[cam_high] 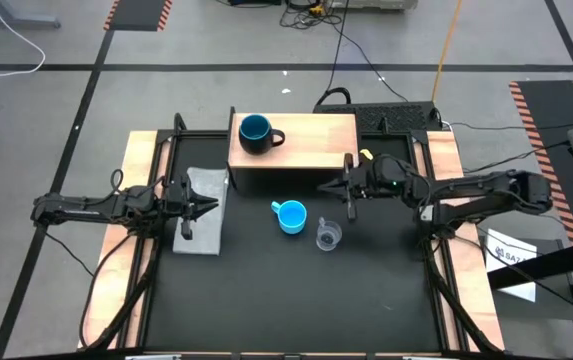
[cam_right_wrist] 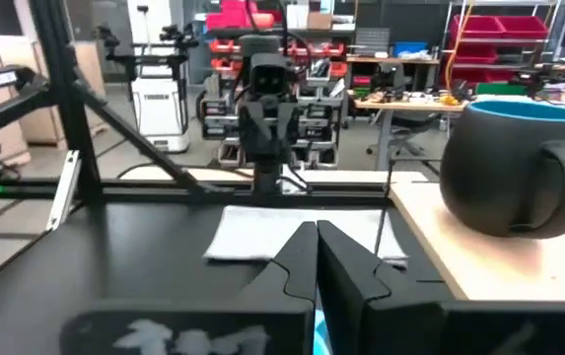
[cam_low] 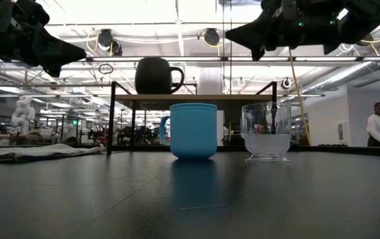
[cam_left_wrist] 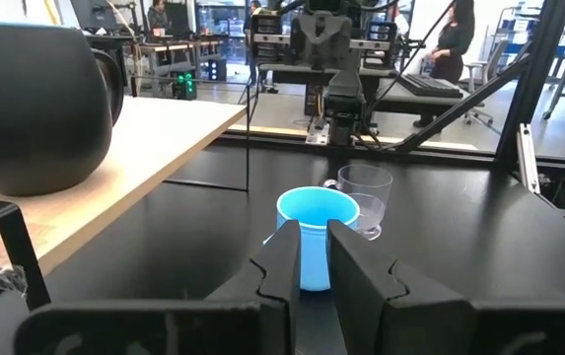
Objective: Stack small to large cups/mugs on shelf
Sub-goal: Put the blue cup on the shelf
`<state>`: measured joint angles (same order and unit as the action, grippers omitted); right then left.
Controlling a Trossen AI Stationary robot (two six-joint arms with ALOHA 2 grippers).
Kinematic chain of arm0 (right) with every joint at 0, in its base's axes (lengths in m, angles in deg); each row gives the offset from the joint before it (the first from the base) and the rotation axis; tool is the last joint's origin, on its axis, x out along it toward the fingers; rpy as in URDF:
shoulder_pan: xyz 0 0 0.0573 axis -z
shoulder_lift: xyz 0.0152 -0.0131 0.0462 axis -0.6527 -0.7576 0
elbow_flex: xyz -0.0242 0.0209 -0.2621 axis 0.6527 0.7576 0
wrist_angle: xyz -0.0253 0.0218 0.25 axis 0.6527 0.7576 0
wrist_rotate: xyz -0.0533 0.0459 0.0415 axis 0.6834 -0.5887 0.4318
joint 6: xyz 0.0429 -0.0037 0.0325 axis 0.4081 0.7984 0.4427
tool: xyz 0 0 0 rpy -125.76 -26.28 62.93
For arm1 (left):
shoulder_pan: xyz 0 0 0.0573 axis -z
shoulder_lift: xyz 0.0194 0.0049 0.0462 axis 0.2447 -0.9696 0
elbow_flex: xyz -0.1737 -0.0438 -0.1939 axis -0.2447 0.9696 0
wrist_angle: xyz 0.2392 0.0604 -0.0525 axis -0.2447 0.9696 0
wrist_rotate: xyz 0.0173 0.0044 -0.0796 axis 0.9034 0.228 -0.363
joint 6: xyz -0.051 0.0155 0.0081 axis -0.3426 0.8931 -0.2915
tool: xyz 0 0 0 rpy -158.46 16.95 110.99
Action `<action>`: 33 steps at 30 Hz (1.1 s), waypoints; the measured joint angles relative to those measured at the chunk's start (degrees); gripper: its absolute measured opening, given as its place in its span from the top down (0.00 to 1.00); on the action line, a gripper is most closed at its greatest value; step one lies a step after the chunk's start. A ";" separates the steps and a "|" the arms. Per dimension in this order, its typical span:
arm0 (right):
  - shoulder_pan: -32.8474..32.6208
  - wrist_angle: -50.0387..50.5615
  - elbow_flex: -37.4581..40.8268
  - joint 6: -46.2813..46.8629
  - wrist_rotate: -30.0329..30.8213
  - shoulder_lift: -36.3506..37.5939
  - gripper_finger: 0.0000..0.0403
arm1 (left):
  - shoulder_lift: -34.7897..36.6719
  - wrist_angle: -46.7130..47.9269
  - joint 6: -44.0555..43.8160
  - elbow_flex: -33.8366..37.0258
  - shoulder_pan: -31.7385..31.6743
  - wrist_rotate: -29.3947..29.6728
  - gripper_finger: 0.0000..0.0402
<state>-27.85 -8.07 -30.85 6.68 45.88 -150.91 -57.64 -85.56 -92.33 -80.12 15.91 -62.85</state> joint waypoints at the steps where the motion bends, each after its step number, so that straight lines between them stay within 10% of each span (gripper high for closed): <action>1: 0.32 -0.79 -0.26 0.34 -1.18 -0.99 1.00 | 0.00 0.00 0.13 0.00 0.01 -0.01 0.86; 33: 1.00 -4.98 -18.54 2.65 -11.43 -21.88 1.00 | 0.00 0.27 0.19 -0.02 0.01 -1.19 0.86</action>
<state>-26.85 -13.05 -49.38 9.33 34.44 -172.79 -57.64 -85.29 -92.14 -80.15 15.93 -64.04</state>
